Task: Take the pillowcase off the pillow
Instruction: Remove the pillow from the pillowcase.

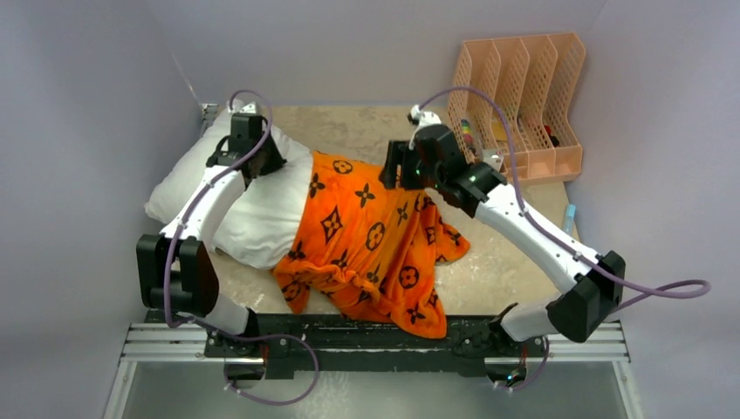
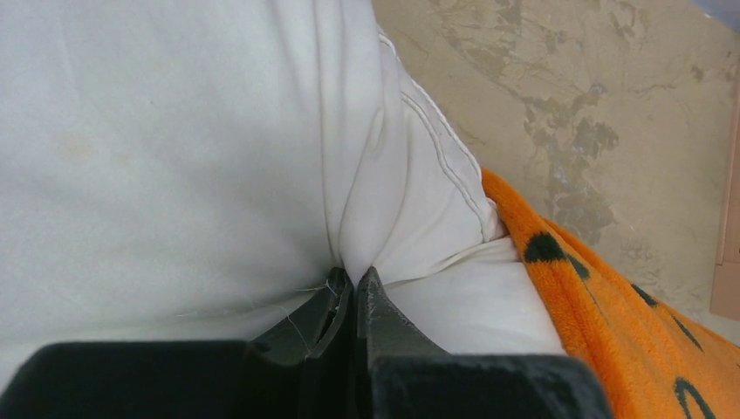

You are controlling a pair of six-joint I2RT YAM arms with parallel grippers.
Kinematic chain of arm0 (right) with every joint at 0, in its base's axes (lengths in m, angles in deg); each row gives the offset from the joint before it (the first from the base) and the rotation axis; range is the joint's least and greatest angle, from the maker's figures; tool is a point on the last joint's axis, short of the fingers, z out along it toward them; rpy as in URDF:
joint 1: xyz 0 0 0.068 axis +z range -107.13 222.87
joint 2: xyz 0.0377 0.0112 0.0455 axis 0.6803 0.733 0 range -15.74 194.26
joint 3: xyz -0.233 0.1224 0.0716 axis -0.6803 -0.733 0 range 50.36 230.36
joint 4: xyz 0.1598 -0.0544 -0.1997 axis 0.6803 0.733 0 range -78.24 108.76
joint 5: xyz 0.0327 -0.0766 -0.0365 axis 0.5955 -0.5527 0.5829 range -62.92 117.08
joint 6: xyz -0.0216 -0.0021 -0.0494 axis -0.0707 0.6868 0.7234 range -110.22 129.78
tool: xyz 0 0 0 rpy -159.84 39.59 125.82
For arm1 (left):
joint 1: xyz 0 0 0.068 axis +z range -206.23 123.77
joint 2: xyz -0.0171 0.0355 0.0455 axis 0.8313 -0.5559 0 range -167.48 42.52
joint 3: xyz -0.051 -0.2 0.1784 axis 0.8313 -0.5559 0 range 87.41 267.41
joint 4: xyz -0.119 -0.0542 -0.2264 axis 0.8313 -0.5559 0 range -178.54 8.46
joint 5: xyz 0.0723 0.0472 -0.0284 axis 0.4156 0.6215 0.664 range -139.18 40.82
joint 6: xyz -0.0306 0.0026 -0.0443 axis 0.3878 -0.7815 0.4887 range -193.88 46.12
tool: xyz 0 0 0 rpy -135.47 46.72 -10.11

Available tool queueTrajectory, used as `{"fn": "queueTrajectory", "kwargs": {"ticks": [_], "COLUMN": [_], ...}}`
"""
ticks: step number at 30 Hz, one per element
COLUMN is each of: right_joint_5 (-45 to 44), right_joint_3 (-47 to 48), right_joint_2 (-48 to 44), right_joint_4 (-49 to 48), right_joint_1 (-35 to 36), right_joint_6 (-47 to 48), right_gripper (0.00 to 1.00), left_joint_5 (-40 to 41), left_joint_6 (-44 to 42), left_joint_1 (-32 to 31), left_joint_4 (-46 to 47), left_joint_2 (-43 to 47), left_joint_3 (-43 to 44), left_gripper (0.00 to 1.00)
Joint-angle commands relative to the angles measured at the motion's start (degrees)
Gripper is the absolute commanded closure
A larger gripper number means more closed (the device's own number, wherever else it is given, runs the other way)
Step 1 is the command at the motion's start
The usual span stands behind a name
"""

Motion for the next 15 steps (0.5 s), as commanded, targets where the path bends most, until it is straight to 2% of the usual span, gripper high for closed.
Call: {"fn": "queueTrajectory", "kwargs": {"ticks": [1,4,7,9,11,13,15], "right_joint_5": [9.3,17.0,13.2,13.7,9.1,5.6,0.3], "right_joint_3": [13.9,27.1,40.1,51.2,56.9,46.9,31.5], "right_joint_2": [6.5,20.0,30.6,39.5,45.5,43.7,36.1], "right_joint_4": [-4.3,0.5,6.8,15.0,21.5,19.6,11.4], "right_joint_1": [0.1,1.6,5.6,6.9,7.3,7.0,6.1], "right_joint_6": [4.7,7.4,9.6,10.6,11.3,9.1,7.9], "right_gripper": [0.29,0.23,0.11,0.08,0.15,0.35,0.60], "left_joint_5": [-1.7,-3.7,-4.3,-4.2,-3.0,-1.2,1.3], "left_joint_6": [-2.5,-1.7,-1.3,-0.7,0.3,0.7,1.1], "left_joint_1": [1.0,1.0,0.9,0.9,0.9,1.0,1.0], "left_joint_4": [-7.6,-5.6,-5.0,-4.5,-4.4,-4.8,-5.9], "left_joint_2": [3.9,6.2,9.0,11.0,13.0,14.4,14.9], "left_joint_3": [-5.1,-8.0,-10.9,-12.8,-14.3,-14.7,-14.9], "left_gripper": [1.00,1.00,1.00,1.00,1.00,1.00,1.00]}}
